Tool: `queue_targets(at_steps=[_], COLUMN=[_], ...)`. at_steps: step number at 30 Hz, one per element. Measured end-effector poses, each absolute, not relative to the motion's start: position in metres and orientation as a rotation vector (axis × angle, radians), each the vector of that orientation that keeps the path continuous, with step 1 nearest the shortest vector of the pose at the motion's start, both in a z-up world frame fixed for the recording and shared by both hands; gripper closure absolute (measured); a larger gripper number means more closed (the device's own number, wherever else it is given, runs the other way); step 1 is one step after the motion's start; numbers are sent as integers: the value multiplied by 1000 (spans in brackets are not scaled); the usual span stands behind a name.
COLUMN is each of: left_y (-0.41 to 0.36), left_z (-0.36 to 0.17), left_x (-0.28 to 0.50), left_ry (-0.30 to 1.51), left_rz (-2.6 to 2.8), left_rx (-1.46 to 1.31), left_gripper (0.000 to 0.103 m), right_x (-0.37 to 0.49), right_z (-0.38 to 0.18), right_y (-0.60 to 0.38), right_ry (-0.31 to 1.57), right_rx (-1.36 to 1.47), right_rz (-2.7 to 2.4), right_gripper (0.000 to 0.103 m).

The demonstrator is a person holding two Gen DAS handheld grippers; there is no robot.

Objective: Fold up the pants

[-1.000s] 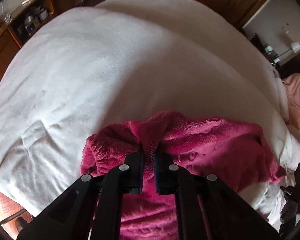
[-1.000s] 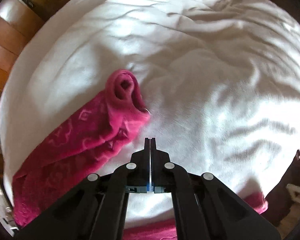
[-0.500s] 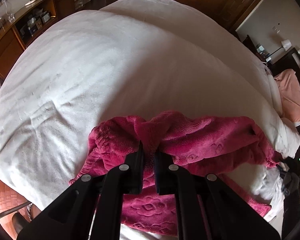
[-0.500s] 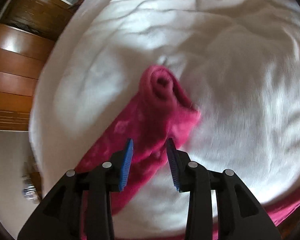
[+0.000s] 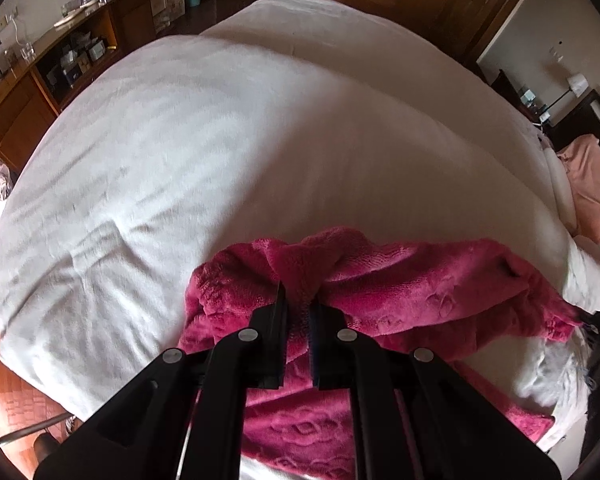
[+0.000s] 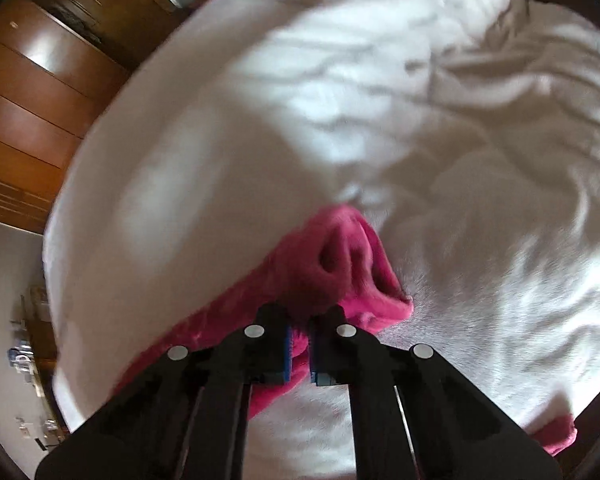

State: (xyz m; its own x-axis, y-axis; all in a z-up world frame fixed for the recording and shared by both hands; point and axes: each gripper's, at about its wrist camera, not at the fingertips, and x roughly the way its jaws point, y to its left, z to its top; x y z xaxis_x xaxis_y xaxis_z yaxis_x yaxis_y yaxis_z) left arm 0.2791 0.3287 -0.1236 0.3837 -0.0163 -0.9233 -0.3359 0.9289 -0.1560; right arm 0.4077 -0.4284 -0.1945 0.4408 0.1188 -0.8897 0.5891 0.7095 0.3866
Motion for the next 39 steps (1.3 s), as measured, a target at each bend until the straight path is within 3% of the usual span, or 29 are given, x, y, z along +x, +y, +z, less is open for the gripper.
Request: queue_targets(at_steps=[7,12,23,35,38,39], left_y=[343,359,363,357,370,377], left_z=[-119,-123,-141,-205,-215,-217], left_x=[283,262,176,94,74,66], left_ry=[1117,1085,1075,1199,1190,1171], left_rz=[188,141,67,141,165,178], left_rx=[-342,-373,-371,-370,-507,-586], left_gripper=[96,96,96,92,85,76], right_x=[341,266,84,29,28,28], right_z=[-126,-118,-183,-238,-248,-250], right_y=[-450,-459,-454,-444,-448,-449], right_ry=[950,915,1019,1143,1158,1158], right_rx=[802,849,980,903,905,904], right_rz=[-340,-411,-594,-592,-585,-581], right_gripper=[98,98,98,98,98,98])
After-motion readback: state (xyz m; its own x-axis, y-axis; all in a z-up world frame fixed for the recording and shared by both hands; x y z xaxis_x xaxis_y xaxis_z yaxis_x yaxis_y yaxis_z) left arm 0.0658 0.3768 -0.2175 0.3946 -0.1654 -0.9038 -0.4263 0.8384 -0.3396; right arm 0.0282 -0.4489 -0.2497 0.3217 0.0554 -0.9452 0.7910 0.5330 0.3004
